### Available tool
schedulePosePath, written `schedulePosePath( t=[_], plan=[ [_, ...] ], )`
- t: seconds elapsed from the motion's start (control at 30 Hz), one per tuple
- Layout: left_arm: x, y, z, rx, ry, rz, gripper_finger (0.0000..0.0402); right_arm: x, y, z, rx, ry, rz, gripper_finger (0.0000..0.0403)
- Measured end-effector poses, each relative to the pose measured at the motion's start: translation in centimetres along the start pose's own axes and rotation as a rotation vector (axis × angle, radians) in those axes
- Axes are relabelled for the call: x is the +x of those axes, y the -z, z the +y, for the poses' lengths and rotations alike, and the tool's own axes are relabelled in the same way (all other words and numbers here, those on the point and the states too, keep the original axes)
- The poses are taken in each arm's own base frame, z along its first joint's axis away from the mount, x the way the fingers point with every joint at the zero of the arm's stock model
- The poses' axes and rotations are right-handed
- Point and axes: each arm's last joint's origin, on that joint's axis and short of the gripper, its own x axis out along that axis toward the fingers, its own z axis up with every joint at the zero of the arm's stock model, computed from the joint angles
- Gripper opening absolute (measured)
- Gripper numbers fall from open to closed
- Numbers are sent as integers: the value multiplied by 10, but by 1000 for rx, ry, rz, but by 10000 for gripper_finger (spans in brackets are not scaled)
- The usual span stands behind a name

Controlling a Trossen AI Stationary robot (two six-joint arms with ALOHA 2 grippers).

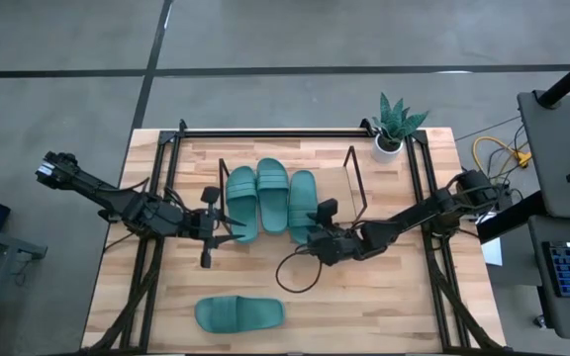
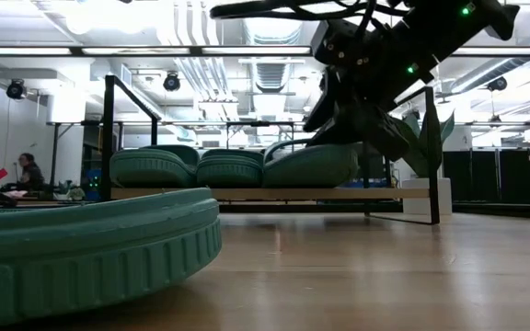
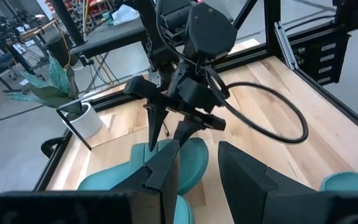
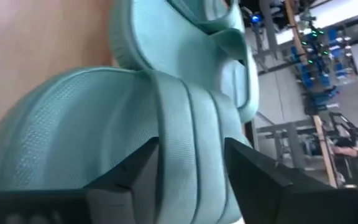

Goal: Pick and place slides into the shelf
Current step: Put the green slipper on the shelf

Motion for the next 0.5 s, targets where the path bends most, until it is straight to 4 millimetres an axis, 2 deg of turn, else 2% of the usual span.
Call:
schedulePosePath(
  t=[0.23, 0.43, 0.5],
  plan=[
    [0, 1, 0, -20, 2, 11, 96, 0, 1, 1, -7, -31, 0, 104],
    [0, 3, 0, -14, 4, 25, 96, 0, 3, 3, -65, -36, 14, 20],
    [0, 3, 0, -13, 4, 28, 96, 0, 3, 2, -70, -35, 12, 16]
  ],
)
